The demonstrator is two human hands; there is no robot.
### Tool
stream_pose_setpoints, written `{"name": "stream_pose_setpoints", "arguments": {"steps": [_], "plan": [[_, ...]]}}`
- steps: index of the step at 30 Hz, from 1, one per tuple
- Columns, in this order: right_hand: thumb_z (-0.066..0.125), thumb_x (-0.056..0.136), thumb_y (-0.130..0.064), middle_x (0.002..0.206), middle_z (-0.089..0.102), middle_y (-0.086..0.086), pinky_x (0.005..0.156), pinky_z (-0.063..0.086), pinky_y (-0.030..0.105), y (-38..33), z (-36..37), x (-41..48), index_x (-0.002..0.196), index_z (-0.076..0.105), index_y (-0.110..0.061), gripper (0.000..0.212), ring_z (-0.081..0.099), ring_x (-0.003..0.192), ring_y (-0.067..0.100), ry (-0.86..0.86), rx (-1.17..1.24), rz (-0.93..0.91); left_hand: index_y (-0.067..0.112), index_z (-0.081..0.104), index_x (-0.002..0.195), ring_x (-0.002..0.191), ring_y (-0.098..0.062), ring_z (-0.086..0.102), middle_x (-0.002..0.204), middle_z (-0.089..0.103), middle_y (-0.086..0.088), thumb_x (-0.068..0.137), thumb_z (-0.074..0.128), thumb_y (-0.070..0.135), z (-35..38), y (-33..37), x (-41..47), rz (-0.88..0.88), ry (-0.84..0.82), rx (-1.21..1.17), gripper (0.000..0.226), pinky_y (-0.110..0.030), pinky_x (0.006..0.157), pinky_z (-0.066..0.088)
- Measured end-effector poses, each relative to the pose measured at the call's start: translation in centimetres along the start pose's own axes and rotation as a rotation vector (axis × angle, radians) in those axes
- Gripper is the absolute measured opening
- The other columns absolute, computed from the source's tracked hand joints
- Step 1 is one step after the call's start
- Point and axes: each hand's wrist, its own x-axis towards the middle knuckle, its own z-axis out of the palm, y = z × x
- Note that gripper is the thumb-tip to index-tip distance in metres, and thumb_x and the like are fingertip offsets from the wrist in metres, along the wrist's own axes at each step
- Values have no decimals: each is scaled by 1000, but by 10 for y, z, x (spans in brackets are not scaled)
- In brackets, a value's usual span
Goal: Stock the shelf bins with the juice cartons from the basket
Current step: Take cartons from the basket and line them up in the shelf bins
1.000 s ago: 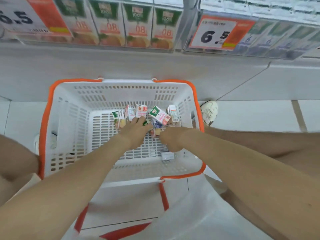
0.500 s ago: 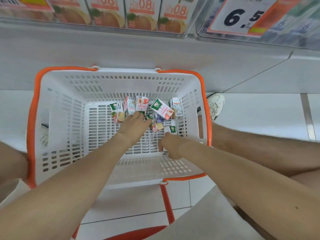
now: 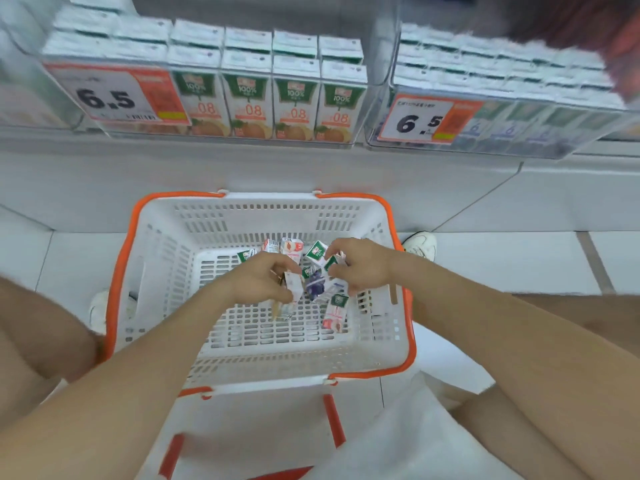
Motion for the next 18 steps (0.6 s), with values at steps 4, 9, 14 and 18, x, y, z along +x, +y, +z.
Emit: {"name": "stream_pose_setpoints", "arguments": {"steps": [4, 9, 14, 18], "plan": [[53, 105, -31, 91, 67, -3, 77, 60, 37, -36, -27, -34, 123, 59, -19, 22, 76, 74, 22, 199, 38, -60, 37, 67, 131, 72, -13, 59, 103, 52, 2, 79, 89, 11, -23, 40, -27, 67, 73, 34, 62, -19, 70, 51], [53, 99, -40, 65, 56, -2, 57, 40, 31, -71, -52, -66, 75, 54, -12, 37, 56, 63, 24, 628, 158, -15, 43, 56, 137, 75, -19, 63, 114, 54, 6, 82, 86, 12, -42, 99, -62, 171, 105, 109, 71, -36, 79, 57], [45, 100, -51, 53, 47, 1, 49, 41, 25, -94, -79, -95, 70, 42, -14, 47, 52, 41, 23, 715, 419, 74, 52, 49, 139, 74, -33, 65, 117, 65, 17, 79, 85, 11, -51, 150, -97, 322, 261, 83, 81, -53, 70, 58], [30, 107, -53, 62, 61, 13, 48, 42, 28, -107, -94, -119, 76, 48, -7, 58, 60, 37, 25, 656, 433, 28, 46, 55, 136, 71, -35, 60, 108, 70, 11, 70, 86, 23, -66, 173, -115, 410, 366, 79, 75, -54, 74, 60]]}}
